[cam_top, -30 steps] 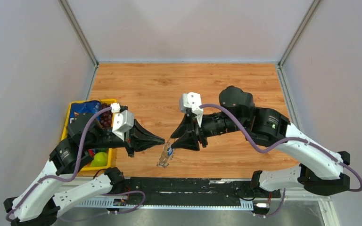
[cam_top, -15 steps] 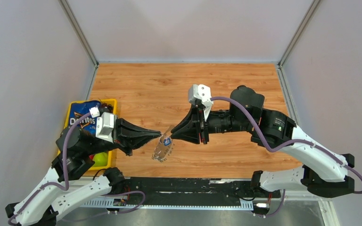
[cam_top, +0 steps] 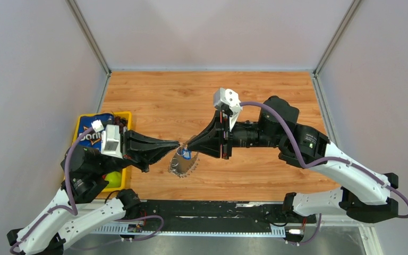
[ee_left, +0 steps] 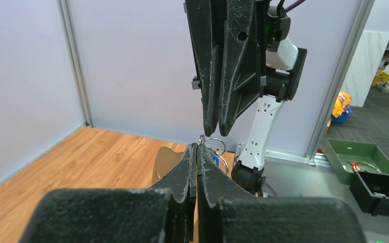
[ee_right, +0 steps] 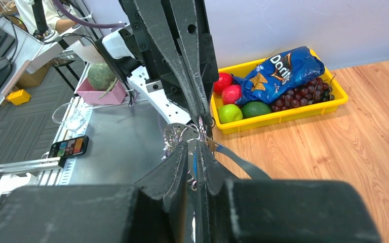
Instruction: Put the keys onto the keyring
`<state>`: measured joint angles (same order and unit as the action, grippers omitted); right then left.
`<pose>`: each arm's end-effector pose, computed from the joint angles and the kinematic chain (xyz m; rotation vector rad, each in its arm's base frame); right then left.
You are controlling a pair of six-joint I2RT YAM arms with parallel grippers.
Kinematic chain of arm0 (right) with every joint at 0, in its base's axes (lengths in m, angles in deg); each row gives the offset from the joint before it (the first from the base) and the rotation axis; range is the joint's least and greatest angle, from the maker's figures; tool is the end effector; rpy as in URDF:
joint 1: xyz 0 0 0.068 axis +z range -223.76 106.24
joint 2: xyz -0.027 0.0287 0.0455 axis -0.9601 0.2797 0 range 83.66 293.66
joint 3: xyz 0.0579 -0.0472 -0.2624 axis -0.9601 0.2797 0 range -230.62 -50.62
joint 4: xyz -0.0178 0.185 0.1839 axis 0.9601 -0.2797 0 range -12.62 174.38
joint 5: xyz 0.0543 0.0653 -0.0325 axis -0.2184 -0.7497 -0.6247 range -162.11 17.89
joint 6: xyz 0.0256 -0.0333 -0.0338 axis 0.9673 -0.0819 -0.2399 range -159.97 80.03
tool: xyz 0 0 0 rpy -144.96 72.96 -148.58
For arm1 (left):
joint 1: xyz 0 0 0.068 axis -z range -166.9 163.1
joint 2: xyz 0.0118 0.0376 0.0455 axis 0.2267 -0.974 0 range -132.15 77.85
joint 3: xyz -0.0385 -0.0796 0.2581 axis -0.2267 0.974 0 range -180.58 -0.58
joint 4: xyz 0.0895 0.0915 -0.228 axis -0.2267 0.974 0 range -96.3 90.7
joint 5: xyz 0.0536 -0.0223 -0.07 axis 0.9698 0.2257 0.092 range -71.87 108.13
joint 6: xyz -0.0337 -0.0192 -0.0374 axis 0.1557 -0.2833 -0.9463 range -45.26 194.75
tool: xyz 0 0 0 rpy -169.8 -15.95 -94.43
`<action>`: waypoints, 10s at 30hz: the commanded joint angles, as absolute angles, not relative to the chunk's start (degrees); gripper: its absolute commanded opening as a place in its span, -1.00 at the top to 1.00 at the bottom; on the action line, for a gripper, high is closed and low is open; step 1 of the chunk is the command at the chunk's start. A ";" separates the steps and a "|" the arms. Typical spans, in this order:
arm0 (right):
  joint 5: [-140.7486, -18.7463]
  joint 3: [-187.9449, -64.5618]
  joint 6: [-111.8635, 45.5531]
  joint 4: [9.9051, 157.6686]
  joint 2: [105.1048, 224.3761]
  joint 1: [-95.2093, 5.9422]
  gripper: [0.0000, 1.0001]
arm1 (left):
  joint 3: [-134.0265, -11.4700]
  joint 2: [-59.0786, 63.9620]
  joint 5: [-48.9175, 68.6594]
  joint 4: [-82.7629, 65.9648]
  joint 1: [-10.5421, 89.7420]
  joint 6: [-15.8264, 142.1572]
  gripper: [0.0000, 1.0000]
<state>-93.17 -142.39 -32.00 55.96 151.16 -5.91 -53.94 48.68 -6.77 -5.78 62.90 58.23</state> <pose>0.0728 0.2129 0.5051 -1.1572 1.3913 1.2805 0.0440 -0.0751 0.4401 0.7494 1.0580 -1.2551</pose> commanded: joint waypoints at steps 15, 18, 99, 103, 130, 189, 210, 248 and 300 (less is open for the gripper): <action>-92.23 -141.72 -28.99 64.38 151.44 -5.62 0.74 | -53.59 49.28 -6.16 -12.23 62.82 56.41 1.00; -92.54 -141.63 -28.90 64.70 151.77 -5.62 0.74 | -53.57 49.37 -6.01 -12.32 62.83 56.33 1.00; -105.45 -146.37 -41.83 41.29 157.01 -4.76 1.00 | -74.04 33.36 -25.88 32.72 62.81 68.72 -0.08; -104.66 -147.29 -42.19 40.66 157.55 -4.76 1.00 | -74.31 32.66 -25.48 33.49 62.83 69.11 0.03; -103.55 -147.03 -42.28 39.84 156.67 -4.76 1.00 | -75.24 33.53 -23.57 33.41 62.84 68.95 0.17; -98.77 -147.05 -38.59 44.67 154.13 -4.76 0.73 | -68.41 37.28 -18.80 18.44 62.85 65.30 1.00; -93.53 -144.13 -36.68 48.08 150.72 -4.77 0.50 | -65.18 40.82 -14.22 8.86 62.82 60.60 1.00; -90.33 -142.46 -34.68 52.69 152.40 -4.63 0.88 | -62.18 43.48 -10.70 2.12 62.83 58.63 1.00; -89.98 -145.33 -36.56 53.70 151.13 -4.15 0.68 | -60.06 45.56 -9.35 -4.27 62.82 56.20 1.00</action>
